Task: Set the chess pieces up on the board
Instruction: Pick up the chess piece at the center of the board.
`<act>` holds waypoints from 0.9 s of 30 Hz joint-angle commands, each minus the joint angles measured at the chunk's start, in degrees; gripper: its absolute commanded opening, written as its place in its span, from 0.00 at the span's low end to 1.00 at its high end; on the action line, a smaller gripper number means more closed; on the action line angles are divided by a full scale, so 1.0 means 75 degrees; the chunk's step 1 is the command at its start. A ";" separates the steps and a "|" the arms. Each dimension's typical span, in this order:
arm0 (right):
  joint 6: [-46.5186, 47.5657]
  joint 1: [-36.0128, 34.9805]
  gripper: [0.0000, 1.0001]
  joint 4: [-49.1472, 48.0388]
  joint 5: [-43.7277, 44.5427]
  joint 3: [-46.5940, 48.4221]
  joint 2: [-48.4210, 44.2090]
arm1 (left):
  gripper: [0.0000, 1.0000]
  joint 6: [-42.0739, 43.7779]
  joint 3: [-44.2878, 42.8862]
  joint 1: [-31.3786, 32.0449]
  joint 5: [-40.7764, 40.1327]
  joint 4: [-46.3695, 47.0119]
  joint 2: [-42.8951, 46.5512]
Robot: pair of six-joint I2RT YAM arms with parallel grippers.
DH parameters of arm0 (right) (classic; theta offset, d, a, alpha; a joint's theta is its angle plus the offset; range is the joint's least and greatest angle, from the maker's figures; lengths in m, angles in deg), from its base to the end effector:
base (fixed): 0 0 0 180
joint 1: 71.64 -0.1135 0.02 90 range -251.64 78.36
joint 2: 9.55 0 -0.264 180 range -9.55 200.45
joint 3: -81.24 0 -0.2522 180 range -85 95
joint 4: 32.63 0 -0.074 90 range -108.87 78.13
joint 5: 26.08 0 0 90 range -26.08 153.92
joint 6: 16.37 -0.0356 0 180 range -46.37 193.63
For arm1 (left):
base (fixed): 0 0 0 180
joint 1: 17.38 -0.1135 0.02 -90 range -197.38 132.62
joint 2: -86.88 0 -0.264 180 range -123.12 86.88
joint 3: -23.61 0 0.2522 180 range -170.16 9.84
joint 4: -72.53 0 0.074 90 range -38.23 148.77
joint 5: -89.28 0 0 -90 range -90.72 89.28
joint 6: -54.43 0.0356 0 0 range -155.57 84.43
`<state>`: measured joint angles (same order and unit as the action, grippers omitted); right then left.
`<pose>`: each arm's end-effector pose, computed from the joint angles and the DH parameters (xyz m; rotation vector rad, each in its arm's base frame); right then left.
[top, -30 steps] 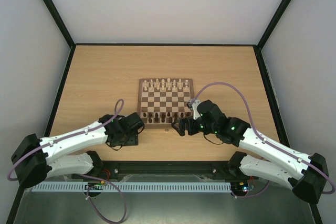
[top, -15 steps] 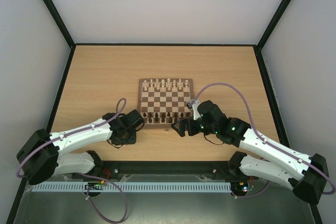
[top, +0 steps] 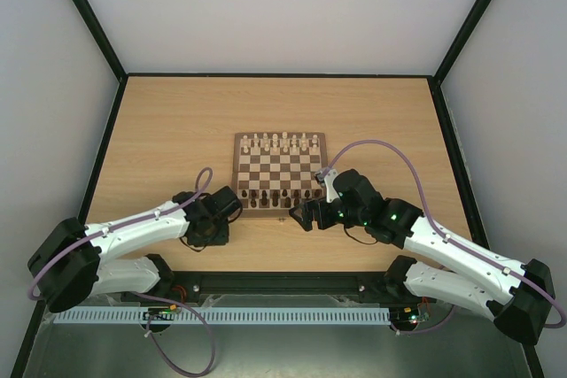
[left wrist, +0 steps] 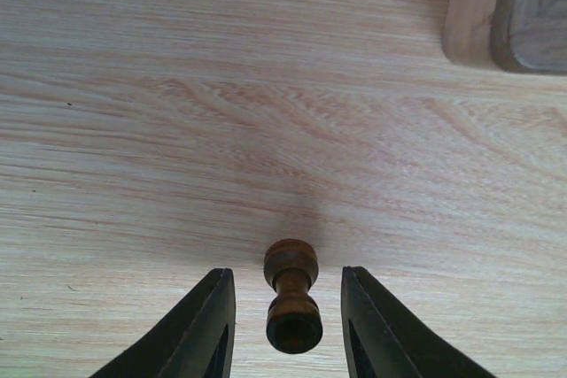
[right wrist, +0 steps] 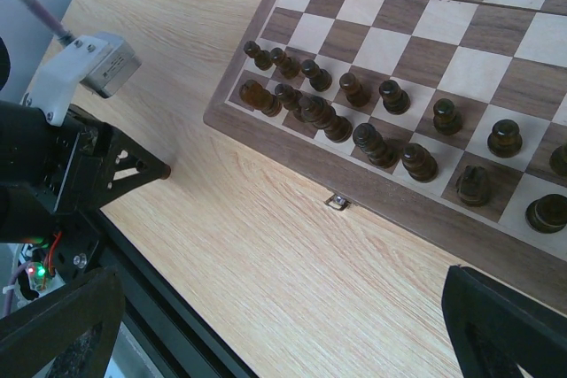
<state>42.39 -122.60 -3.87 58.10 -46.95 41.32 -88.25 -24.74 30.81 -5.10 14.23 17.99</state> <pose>0.1246 0.1594 0.2714 -0.4441 2.1606 0.9584 0.1235 -0.1340 0.1639 -0.1268 2.9524 -0.1506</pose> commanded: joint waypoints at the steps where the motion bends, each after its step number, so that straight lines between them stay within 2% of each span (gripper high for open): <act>1: 0.0095 0.0015 0.98 -0.0079 -0.0067 -0.0097 -0.0058 | 0.37 -0.0017 0.0122 -0.0052 0.0080 -0.0274 0.0139; 10: 0.0088 0.0020 0.98 -0.0090 -0.0045 -0.0092 -0.0033 | 0.18 -0.0065 0.0130 -0.0049 0.0133 -0.0323 0.0379; 17: 0.0091 0.0013 0.99 -0.0090 -0.0052 -0.0092 -0.0025 | 0.09 0.0011 -0.0032 -0.0041 0.0203 -0.0367 0.0301; 27: 0.0076 0.0005 0.98 -0.0093 -0.0053 -0.0109 -0.0047 | 0.09 0.1136 -0.2763 -0.0090 -0.0397 -0.1299 -0.1448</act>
<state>42.39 -122.60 -4.22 58.10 -46.98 41.34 -84.69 -38.45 30.68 -6.13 8.05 11.92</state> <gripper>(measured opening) 0.986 0.151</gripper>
